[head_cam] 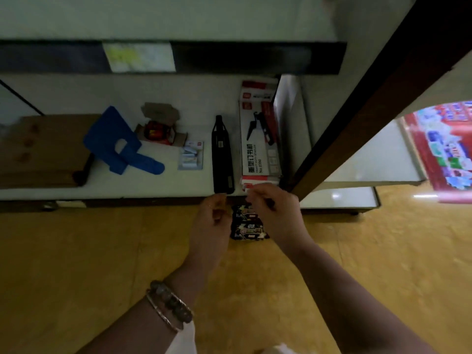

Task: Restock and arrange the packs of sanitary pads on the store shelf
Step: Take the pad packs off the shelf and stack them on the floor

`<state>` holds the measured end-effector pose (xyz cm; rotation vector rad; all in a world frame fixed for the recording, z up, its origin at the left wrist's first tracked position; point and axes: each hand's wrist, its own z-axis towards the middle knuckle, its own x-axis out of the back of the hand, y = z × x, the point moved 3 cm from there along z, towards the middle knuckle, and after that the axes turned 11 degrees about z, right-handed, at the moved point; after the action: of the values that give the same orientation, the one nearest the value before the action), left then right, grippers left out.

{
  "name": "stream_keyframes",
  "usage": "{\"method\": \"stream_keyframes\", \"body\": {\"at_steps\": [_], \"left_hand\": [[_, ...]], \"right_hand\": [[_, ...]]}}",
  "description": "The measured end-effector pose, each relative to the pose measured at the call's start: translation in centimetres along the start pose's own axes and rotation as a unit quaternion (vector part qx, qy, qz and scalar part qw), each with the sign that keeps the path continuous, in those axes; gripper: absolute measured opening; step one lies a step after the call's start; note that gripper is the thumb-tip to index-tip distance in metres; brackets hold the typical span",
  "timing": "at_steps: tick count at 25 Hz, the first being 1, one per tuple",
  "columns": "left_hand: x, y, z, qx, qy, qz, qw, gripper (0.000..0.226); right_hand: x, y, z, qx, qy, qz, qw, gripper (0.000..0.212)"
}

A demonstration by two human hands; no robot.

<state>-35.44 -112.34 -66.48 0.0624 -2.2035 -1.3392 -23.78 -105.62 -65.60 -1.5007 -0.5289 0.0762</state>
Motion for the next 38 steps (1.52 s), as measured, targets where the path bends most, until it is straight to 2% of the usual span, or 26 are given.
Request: {"method": "stream_keyframes", "body": {"at_steps": [6,12,15,21,29,34,38], "left_hand": [[7.7,12.2,-7.2,-0.061,0.001,-0.007,0.998,0.029],[16.2,24.0,-12.6,-0.087,-0.012,-0.017,0.996,0.027],[20.7,29.7,-14.7,-0.161,0.007,-0.028,0.987,0.021],[29.5,38.0,-17.5,-0.264,0.018,-0.063,0.962,0.029],[35.7,44.8,-18.1,-0.355,0.034,-0.052,0.933,0.027],[35.6,48.3,-16.3,-0.378,0.04,-0.041,0.924,0.027],[34.7,52.2,-13.7,-0.39,0.074,-0.017,0.918,0.028]], "right_hand": [[5.5,-18.5,-1.7,0.024,0.047,0.102,0.993,0.01],[8.7,-33.8,-2.1,0.042,0.108,0.15,0.982,0.023],[9.2,-40.6,-2.4,0.111,0.114,0.132,0.978,0.021],[9.5,-52.1,-2.5,0.245,0.166,0.144,0.944,0.011],[9.1,-61.9,-2.3,0.334,0.163,0.136,0.918,0.012],[10.8,-63.4,0.6,0.335,0.18,0.11,0.918,0.011],[13.0,-64.3,5.3,0.332,0.164,0.122,0.921,0.016]]}}
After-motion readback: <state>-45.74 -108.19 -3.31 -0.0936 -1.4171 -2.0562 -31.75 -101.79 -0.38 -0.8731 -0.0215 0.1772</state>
